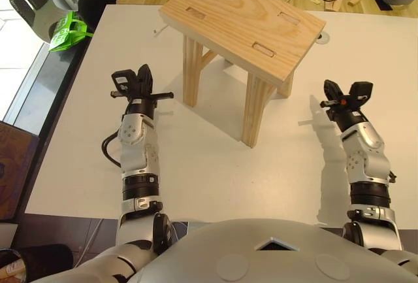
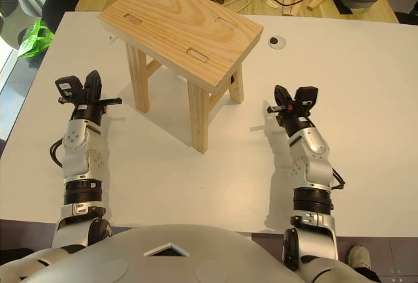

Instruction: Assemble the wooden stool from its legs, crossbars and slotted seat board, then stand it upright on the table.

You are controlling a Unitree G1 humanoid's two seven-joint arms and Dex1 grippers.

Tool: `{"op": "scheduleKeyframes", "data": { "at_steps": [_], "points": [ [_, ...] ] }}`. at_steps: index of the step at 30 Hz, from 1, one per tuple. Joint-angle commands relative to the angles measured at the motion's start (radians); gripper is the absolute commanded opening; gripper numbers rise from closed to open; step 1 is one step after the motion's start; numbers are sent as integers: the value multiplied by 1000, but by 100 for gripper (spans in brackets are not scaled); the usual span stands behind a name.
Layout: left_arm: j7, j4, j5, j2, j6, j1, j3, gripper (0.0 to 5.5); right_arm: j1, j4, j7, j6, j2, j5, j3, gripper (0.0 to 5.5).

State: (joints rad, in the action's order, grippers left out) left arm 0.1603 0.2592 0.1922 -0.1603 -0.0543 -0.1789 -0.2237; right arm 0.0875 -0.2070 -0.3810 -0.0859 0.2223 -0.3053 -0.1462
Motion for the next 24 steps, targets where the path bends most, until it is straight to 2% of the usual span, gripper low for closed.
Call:
{"op": "scheduleKeyframes", "data": {
  "at_steps": [1,13,24],
  "points": [
    [4,49,-24,-21,0,-43,15,2,25,-64,21,79,-7,72,25,0],
    [-58,97,-99,0,-99,-77,57,2,31,-130,30,140,-11,144,49,0],
    [14,70,-27,11,-51,-70,59,2,39,-142,67,172,-15,161,41,0]
  ]
}}
